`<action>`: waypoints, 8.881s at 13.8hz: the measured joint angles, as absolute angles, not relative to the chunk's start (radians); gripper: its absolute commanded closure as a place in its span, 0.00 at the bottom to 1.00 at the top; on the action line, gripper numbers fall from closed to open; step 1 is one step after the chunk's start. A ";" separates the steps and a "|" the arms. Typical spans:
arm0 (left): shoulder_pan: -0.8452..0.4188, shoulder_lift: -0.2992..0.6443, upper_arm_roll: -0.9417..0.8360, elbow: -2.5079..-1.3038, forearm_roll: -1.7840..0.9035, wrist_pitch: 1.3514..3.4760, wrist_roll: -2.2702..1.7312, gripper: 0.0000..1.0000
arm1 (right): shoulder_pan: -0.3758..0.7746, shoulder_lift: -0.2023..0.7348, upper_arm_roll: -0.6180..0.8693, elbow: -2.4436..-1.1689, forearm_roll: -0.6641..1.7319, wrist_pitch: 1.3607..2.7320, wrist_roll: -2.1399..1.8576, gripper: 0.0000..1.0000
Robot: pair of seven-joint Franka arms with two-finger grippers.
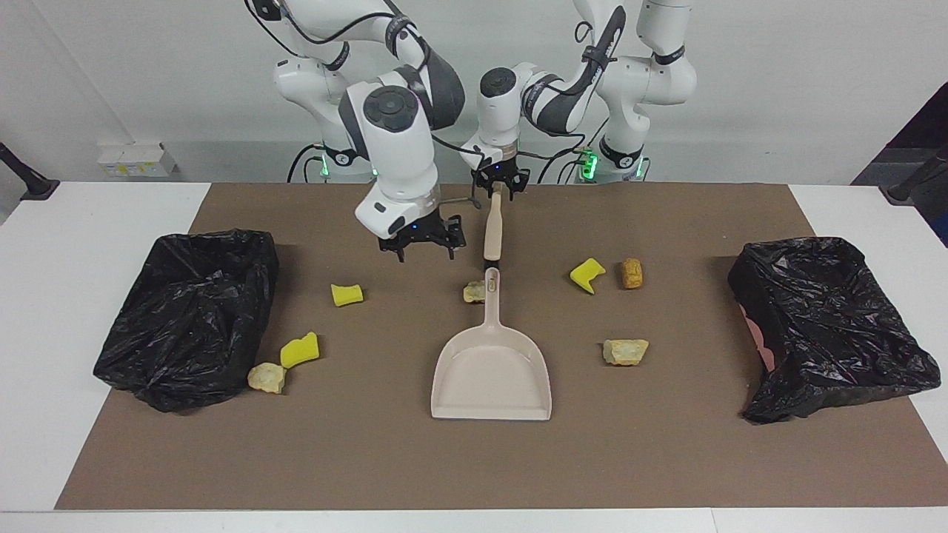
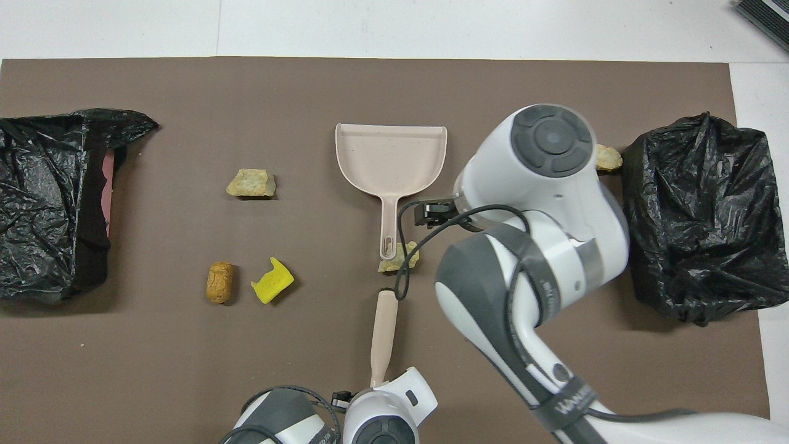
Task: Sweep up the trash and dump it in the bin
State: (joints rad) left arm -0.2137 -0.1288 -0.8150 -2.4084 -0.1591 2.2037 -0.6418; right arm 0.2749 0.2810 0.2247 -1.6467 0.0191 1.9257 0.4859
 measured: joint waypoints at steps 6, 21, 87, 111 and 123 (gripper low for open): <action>-0.214 -0.131 -0.769 -2.366 -0.161 2.096 -0.575 1.00 | 0.375 0.545 0.221 -1.478 -0.017 2.025 0.608 0.02; -0.173 -0.243 -0.151 -2.311 0.077 1.861 -0.236 1.00 | 0.398 0.523 0.216 -1.453 -0.039 1.915 0.603 1.00; -0.175 0.243 0.028 -1.917 0.175 1.933 0.613 1.00 | 0.450 0.363 0.222 -1.759 -0.183 1.950 -0.685 1.00; -0.347 -0.097 -0.043 -2.037 -0.217 1.675 -0.365 1.00 | 0.334 0.333 0.222 -1.731 -0.159 2.003 -0.736 1.00; -0.348 -0.262 -0.623 -2.366 -0.344 1.929 -0.691 1.00 | -0.155 0.220 0.214 -1.620 -0.091 1.725 -1.457 1.00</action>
